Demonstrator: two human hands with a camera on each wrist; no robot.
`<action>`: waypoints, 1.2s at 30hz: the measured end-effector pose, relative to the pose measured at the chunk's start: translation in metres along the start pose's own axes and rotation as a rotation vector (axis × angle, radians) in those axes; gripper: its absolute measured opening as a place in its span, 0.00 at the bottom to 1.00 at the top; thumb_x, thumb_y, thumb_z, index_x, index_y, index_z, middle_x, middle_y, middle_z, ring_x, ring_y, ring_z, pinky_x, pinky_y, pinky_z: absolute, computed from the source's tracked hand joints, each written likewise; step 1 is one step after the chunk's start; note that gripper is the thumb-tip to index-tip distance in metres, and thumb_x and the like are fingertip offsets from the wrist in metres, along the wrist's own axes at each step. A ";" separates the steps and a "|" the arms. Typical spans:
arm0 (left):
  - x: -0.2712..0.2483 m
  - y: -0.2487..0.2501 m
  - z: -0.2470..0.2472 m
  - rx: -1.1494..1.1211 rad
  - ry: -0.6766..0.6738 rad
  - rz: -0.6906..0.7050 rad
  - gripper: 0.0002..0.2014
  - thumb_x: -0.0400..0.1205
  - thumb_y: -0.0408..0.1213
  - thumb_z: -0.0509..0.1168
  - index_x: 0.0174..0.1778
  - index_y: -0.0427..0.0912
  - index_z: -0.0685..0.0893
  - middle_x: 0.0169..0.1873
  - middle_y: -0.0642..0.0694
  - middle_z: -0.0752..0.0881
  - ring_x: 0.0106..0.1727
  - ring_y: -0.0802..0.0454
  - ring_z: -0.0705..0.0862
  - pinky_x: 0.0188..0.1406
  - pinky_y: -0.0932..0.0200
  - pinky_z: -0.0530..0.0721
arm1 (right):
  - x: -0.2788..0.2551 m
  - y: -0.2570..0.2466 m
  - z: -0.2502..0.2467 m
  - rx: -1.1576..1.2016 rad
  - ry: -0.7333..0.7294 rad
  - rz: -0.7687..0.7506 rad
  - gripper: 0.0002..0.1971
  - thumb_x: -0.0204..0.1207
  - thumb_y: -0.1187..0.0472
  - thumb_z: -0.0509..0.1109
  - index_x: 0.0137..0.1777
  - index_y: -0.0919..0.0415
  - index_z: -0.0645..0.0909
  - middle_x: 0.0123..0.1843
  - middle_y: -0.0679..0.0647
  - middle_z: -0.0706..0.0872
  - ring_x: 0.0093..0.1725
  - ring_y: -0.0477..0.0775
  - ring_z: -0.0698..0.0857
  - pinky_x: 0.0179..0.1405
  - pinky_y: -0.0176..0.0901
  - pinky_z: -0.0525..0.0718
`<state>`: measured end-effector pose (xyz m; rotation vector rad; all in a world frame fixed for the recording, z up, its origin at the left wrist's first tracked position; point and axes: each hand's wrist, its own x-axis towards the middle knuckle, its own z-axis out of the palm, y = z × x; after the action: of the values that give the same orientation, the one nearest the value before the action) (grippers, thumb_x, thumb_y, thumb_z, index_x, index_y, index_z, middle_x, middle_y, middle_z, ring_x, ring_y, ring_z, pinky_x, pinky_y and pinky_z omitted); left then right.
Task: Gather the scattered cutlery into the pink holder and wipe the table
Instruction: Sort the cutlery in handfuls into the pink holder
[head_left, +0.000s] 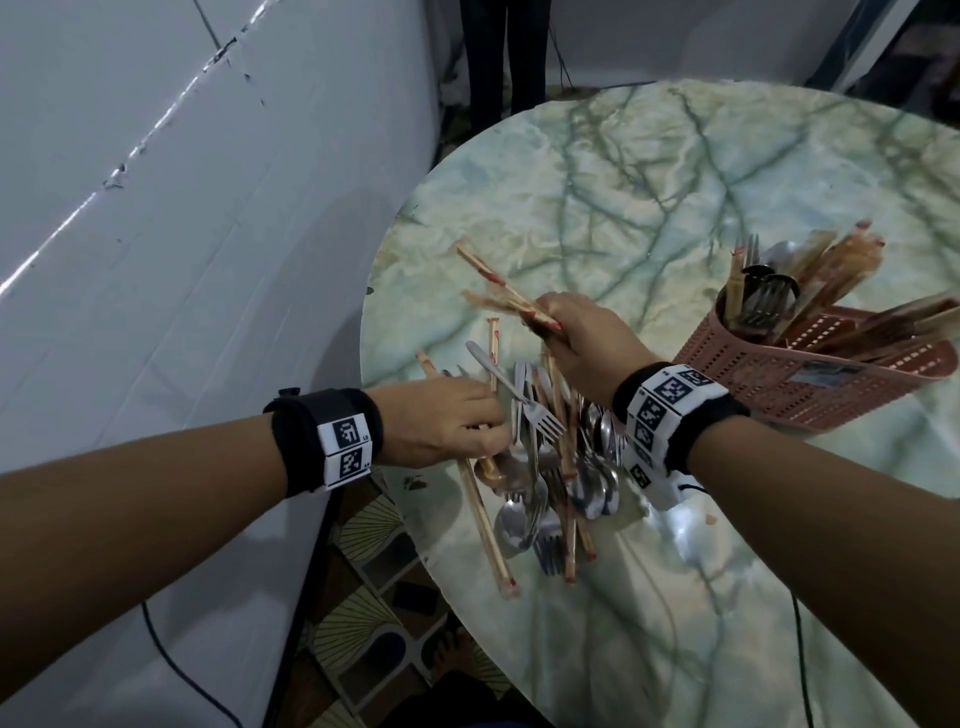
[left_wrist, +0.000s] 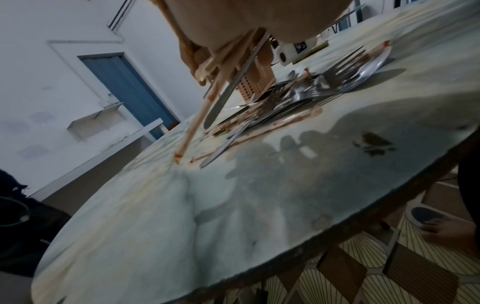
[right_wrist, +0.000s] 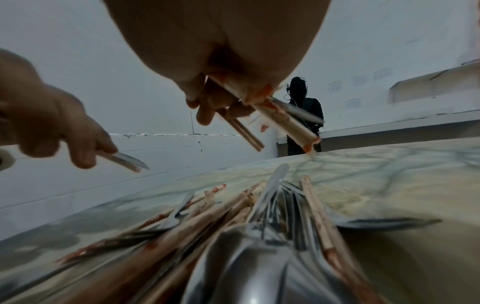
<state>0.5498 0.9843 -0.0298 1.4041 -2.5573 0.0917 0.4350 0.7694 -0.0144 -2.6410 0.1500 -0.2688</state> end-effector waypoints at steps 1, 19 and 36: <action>-0.002 -0.004 -0.001 0.007 -0.014 -0.026 0.12 0.86 0.23 0.57 0.62 0.40 0.69 0.44 0.37 0.82 0.41 0.41 0.80 0.41 0.44 0.83 | -0.001 -0.001 0.000 -0.034 0.019 -0.006 0.06 0.85 0.61 0.60 0.50 0.47 0.72 0.44 0.43 0.77 0.45 0.57 0.76 0.44 0.51 0.70; 0.022 -0.051 0.017 0.309 -0.282 -0.338 0.13 0.72 0.35 0.82 0.50 0.46 0.89 0.30 0.49 0.80 0.31 0.45 0.83 0.27 0.59 0.72 | 0.004 0.001 -0.011 0.061 0.007 0.160 0.03 0.86 0.58 0.64 0.54 0.48 0.74 0.38 0.47 0.81 0.38 0.57 0.80 0.36 0.48 0.77; -0.043 -0.021 -0.002 0.311 -0.258 -0.127 0.06 0.83 0.28 0.62 0.53 0.41 0.81 0.39 0.44 0.85 0.44 0.41 0.84 0.49 0.46 0.85 | 0.013 -0.019 0.000 0.074 -0.425 0.127 0.12 0.81 0.40 0.65 0.42 0.43 0.84 0.35 0.43 0.86 0.37 0.43 0.85 0.41 0.39 0.84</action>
<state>0.5896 1.0089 -0.0381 1.7938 -2.7403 0.3184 0.4491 0.7845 -0.0032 -2.5356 0.1604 0.3224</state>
